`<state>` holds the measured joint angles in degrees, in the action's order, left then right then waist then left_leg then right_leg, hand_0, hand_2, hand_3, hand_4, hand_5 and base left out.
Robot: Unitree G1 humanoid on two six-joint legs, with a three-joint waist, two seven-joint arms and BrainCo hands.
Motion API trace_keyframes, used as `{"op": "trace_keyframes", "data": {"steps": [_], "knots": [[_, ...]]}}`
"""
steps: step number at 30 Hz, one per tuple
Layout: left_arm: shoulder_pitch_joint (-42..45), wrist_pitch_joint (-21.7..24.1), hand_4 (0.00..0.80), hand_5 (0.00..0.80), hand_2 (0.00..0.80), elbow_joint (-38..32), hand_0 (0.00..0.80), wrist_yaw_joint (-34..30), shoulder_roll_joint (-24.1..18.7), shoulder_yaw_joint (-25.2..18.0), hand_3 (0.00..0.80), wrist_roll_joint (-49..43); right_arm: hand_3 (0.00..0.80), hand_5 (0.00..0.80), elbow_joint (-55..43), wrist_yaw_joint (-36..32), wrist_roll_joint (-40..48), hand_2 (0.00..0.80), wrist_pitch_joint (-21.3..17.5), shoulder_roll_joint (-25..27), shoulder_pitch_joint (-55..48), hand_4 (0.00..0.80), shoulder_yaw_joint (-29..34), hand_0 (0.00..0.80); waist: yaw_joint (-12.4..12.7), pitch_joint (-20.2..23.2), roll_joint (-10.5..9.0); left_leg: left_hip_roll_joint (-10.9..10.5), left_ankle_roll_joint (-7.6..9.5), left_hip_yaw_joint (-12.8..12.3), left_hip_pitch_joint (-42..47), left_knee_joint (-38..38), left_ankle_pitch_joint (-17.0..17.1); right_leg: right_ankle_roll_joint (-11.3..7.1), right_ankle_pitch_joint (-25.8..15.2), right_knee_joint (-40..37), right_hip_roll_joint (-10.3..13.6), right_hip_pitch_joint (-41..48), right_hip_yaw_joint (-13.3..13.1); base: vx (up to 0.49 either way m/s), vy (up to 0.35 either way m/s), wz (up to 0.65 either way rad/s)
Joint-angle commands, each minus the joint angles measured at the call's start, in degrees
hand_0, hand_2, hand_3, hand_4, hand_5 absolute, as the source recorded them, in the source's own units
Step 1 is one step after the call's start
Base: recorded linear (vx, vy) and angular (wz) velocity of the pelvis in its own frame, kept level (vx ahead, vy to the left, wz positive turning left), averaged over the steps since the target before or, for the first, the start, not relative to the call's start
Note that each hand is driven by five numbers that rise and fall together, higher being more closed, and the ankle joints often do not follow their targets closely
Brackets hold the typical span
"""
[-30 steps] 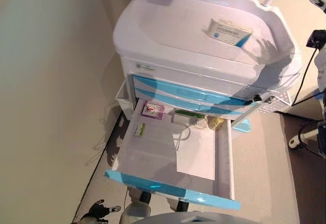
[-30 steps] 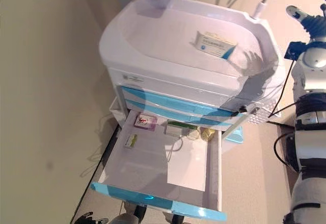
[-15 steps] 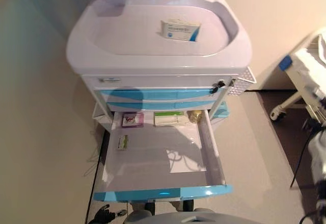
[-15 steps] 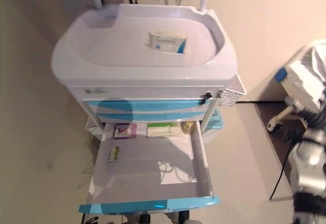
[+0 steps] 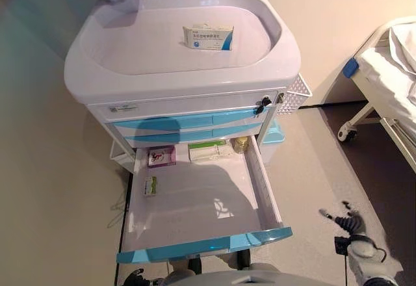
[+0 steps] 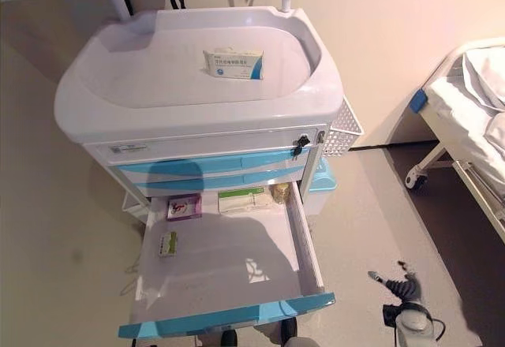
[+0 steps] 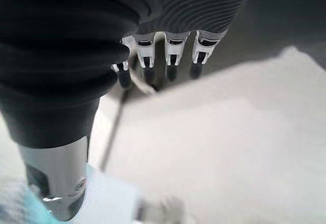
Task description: Open the drawer and pick up the medicine
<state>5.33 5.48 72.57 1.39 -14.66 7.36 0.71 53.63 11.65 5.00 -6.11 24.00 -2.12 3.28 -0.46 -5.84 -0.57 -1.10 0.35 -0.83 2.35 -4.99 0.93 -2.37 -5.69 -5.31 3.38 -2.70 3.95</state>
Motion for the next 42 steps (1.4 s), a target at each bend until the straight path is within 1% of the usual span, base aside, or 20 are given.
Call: {"op": "trace_keyframes", "data": {"steps": [1,3,4,5,7,8,9,11,12,14,15,16,18,22,26,29,32,33,38,42], "knots": [[-2.8,0.5,0.0,0.0,0.0,1.6,0.0,-0.9,-0.8,1.7,0.0,-2.9,0.0,0.0,2.4,-1.3,-1.8,0.0,-0.3,2.3,4.2,0.0,-2.8,0.0,0.7,-0.4,-0.34,-2.1,1.34,2.5,-2.7,0.0,0.6,-2.9,2.4,4.1,1.0,1.0,1.7,-0.013,-0.022,0.04],[-2.8,0.6,0.0,0.0,0.0,1.0,0.0,-1.0,-1.0,2.4,0.0,-3.4,0.0,0.0,4.2,-1.9,-3.2,0.0,0.0,2.4,5.0,0.0,-4.7,0.0,0.7,-0.6,-0.21,-2.1,1.33,2.7,-2.8,0.0,0.7,-2.85,2.4,4.1,1.0,0.9,1.9,-0.015,-0.016,0.06],[-2.9,0.8,0.0,0.0,0.0,0.2,0.0,-1.3,-1.3,3.7,0.0,-4.1,0.0,0.0,8.1,-3.0,-5.1,0.0,0.5,2.3,5.9,0.0,-7.3,0.0,0.8,-1.0,0.17,-2.1,1.29,2.9,-2.9,0.0,0.9,-2.72,2.5,4.4,1.0,0.8,2.1,-0.015,-0.01,0.06],[-2.9,0.7,0.0,0.0,0.0,0.2,0.0,-1.3,-1.3,3.7,0.0,-4.1,0.0,0.0,8.2,-3.0,-5.1,0.0,0.4,2.3,5.9,0.0,-7.3,0.0,0.8,-1.0,0.17,-2.1,1.29,2.9,-2.9,0.0,0.9,-2.72,2.6,4.4,1.0,0.9,2.2,-0.024,-0.016,0.08],[-3.3,1.0,0.0,0.0,0.0,-0.8,0.0,-1.7,-2.0,6.3,0.0,-6.6,0.0,0.0,12.3,-4.0,-7.4,0.0,0.9,1.8,7.3,0.0,-10.7,0.0,0.8,-1.7,0.75,-2.1,1.26,3.2,-3.2,0.0,1.1,-2.57,2.6,4.8,1.0,0.3,2.1,-0.033,-0.016,0.1],[-3.3,1.0,0.0,0.0,0.0,-0.8,0.0,-1.7,-2.0,6.3,0.0,-6.6,0.0,0.0,12.3,-4.0,-7.4,0.0,0.9,1.8,7.4,0.0,-10.7,0.0,0.8,-1.7,0.75,-2.1,1.26,3.2,-3.2,0.0,1.1,-2.57,2.6,4.8,1.0,0.3,2.1,-0.057,-0.023,0.06],[-3.5,1.3,0.0,0.0,0.0,-2.2,0.0,-2.0,-2.6,8.7,0.0,-9.3,0.0,0.0,13.0,-4.7,-9.0,0.0,1.1,1.5,7.8,0.0,-12.8,0.0,0.7,-2.5,1.16,-2.0,1.17,3.2,-3.6,0.1,1.2,-2.45,2.6,5.1,1.0,-0.3,1.9,-0.05,-0.016,0.0],[-3.5,1.5,0.0,0.0,0.0,-4.8,0.0,-2.8,-3.3,11.3,0.0,-11.1,0.0,0.0,13.8,-4.9,-9.5,0.0,1.3,1.6,8.2,0.0,-13.8,0.0,0.7,-3.1,1.56,-1.9,1.08,3.1,-4.1,0.2,1.4,-2.38,2.6,5.3,1.0,-0.8,1.9,-0.05,-0.015,0.0],[-3.5,1.5,0.0,0.0,0.0,-4.8,0.0,-2.8,-3.3,11.3,0.0,-11.1,0.0,0.0,13.8,-4.9,-9.5,0.0,1.3,1.6,8.2,0.0,-13.8,0.0,0.7,-3.1,1.56,-1.9,1.08,3.1,-4.1,0.2,1.4,-2.38,2.6,5.3,1.0,-0.8,1.9,-0.047,-0.023,0.0],[-4.1,1.6,0.0,0.0,0.0,-7.5,0.0,-3.0,-4.1,13.7,0.0,-12.2,0.0,0.0,14.1,-5.2,-10.1,0.0,1.3,1.5,8.8,0.0,-15.3,0.0,0.5,-4.2,2.08,-1.8,0.95,3.3,-4.7,0.4,1.7,-2.15,2.6,5.5,0.7,-1.5,2.1,-0.054,-0.024,0.0],[-4.1,1.6,0.0,0.0,0.0,-7.5,0.0,-3.0,-4.1,13.7,0.0,-12.2,0.0,0.0,14.1,-5.2,-10.1,0.0,1.3,1.5,8.8,0.0,-15.3,0.0,0.5,-4.2,2.08,-1.8,0.95,3.3,-4.7,0.4,1.7,-2.15,2.6,5.5,0.7,-1.5,2.1,-0.069,-0.029,-0.01],[-4.7,1.7,0.0,0.0,0.0,-10.3,0.0,-3.0,-5.0,15.9,0.0,-14.2,0.0,0.0,12.9,-5.1,-10.2,0.0,1.3,1.7,9.0,0.0,-16.1,0.0,0.3,-5.0,2.3,-1.7,0.84,3.3,-5.1,0.6,1.8,-2.03,2.6,5.8,0.5,-2.0,2.1,-0.069,-0.03,0.0],[-5.1,2.1,0.0,0.0,0.0,-16.0,0.0,-3.7,-6.9,18.1,0.0,-15.3,0.0,0.0,11.4,-5.2,-10.5,0.0,1.1,2.2,9.2,0.0,-16.9,0.0,0.1,-5.9,2.61,-1.5,0.75,3.2,-5.5,0.9,1.9,-1.93,2.7,6.2,0.4,-2.5,2.0,-0.084,-0.031,0.01],[-6.7,1.9,0.0,0.0,0.0,-21.9,0.0,-3.9,-8.7,18.5,0.0,-13.3,0.0,0.0,10.5,-5.5,-11.1,0.0,1.2,2.9,9.7,0.0,-18.3,0.0,-0.2,-8.0,2.95,-1.3,0.71,3.0,-6.8,2.8,1.7,-1.41,3.1,7.8,0.2,-3.8,1.7,-0.081,-0.024,0.0],[-9.2,1.6,0.0,0.0,0.0,-21.9,0.0,-3.0,-8.6,19.3,0.0,-13.7,0.0,0.0,10.1,-5.7,-12.0,0.0,1.4,2.9,10.7,0.0,-19.6,0.0,-0.6,-9.3,3.02,-1.2,0.6,2.4,-7.8,3.3,1.8,-1.21,3.0,8.3,-0.1,-5.0,1.2,-0.081,-0.014,-0.02],[-12.5,1.0,0.0,0.0,0.0,-21.4,0.0,-1.6,-8.2,19.6,0.0,-14.4,0.0,0.0,9.7,-5.5,-12.5,0.0,1.6,2.6,11.0,0.0,-20.6,0.0,-1.1,-10.2,2.73,-0.8,0.45,1.0,-8.6,3.9,1.8,-1.25,2.3,8.6,-0.6,-6.6,0.0,-0.059,0.005,-0.1],[-14.2,0.7,0.0,0.0,0.0,-21.0,0.0,-1.1,-8.2,20.5,0.0,-15.7,0.0,0.0,10.0,-5.7,-13.1,0.0,1.6,2.4,11.0,0.0,-21.3,0.0,-1.3,-10.5,2.48,-0.6,0.46,0.3,-8.8,4.1,1.6,-1.31,2.2,8.7,-0.7,-7.0,-0.5,-0.008,0.011,-0.25],[-16.3,0.5,0.0,0.0,0.0,-21.9,0.0,-0.9,-8.8,21.4,0.0,-17.0,0.0,0.0,10.3,-5.7,-13.3,0.0,1.7,2.3,10.8,0.0,-21.6,0.0,-1.7,-10.8,2.31,-0.6,0.41,-0.3,-8.8,4.4,1.3,-1.4,2.2,8.8,-0.8,-7.2,-0.9,-0.001,0.024,-0.22],[-20.8,-0.2,0.0,0.0,0.0,-24.3,0.0,-0.6,-10.8,21.8,0.0,-17.9,0.0,0.0,10.6,-6.1,-13.5,0.0,1.9,2.6,10.4,0.0,-21.6,0.0,-2.7,-11.7,2.18,-0.8,0.63,-1.6,-9.3,6.3,0.0,-1.58,2.2,10.0,-0.7,-8.3,-2.3,-0.004,0.044,-0.18],[-24.2,-0.8,0.0,0.0,0.0,-26.0,0.0,-0.1,-12.9,20.4,0.0,-17.3,0.0,0.0,10.4,-6.3,-12.8,0.0,2.0,2.9,10.9,0.0,-20.9,0.0,-3.4,-12.6,1.88,-0.9,0.93,-3.6,-10.8,9.3,-1.6,-1.71,2.1,11.6,-0.8,-10.0,-4.7,-0.035,0.065,-0.24]]}}
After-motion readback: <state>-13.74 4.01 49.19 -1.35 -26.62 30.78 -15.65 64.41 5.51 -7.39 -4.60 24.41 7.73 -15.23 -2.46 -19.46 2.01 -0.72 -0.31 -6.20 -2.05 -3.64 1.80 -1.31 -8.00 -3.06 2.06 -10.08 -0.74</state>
